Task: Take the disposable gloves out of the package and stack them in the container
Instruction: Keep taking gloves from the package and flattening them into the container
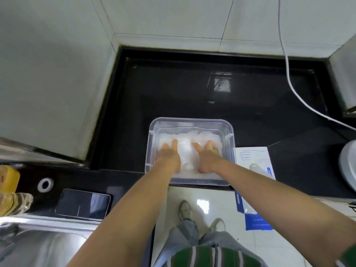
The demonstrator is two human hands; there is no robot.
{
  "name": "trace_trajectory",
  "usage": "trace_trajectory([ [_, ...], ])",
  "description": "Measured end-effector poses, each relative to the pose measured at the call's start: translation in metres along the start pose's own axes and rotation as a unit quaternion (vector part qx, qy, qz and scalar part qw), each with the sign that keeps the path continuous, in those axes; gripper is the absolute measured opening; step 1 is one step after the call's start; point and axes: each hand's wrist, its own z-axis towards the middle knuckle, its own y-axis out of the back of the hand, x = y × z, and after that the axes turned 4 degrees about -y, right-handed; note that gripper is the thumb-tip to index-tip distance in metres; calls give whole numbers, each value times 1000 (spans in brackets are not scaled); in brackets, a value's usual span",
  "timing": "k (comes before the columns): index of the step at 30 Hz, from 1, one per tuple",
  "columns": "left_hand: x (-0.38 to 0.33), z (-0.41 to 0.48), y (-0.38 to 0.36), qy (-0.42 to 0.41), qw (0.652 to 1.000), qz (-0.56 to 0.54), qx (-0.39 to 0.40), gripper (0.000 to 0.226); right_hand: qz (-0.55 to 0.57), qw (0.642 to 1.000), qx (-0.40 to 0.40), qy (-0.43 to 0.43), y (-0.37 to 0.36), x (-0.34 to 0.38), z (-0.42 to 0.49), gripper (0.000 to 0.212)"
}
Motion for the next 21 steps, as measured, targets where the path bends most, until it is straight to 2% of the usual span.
trace_trajectory([
  [3, -1, -6, 4, -13, 1000, -12, 7, 103, 19, 999, 28, 9, 9, -3, -4, 101],
  [6, -3, -25, 10, -41, 997, -15, -56, 80, 59, 997, 7, 47, 19, -9, -17, 85],
  [8, -9, -42, 17, -48, 991, -4, -125, 60, 130, 982, -90, 99, 24, -14, -27, 54],
  [11, -31, -67, 29, -39, 971, -38, -235, 39, 229, 928, -246, 164, 40, -25, -50, 17],
  [13, -56, -83, 35, -51, 954, -75, -287, 31, 249, 904, -307, 164, 52, -42, -68, 13],
  [15, -85, -98, 37, -84, 935, -108, -327, 27, 275, 892, -335, 127, 57, -69, -83, 16],
  [18, -122, -111, 31, -137, 925, -133, -330, 19, 292, 904, -312, 36, 49, -112, -98, 21],
  [21, -159, -124, 8, -195, 924, -144, -294, 13, 240, 945, -216, -45, 28, -147, -111, 26],
])
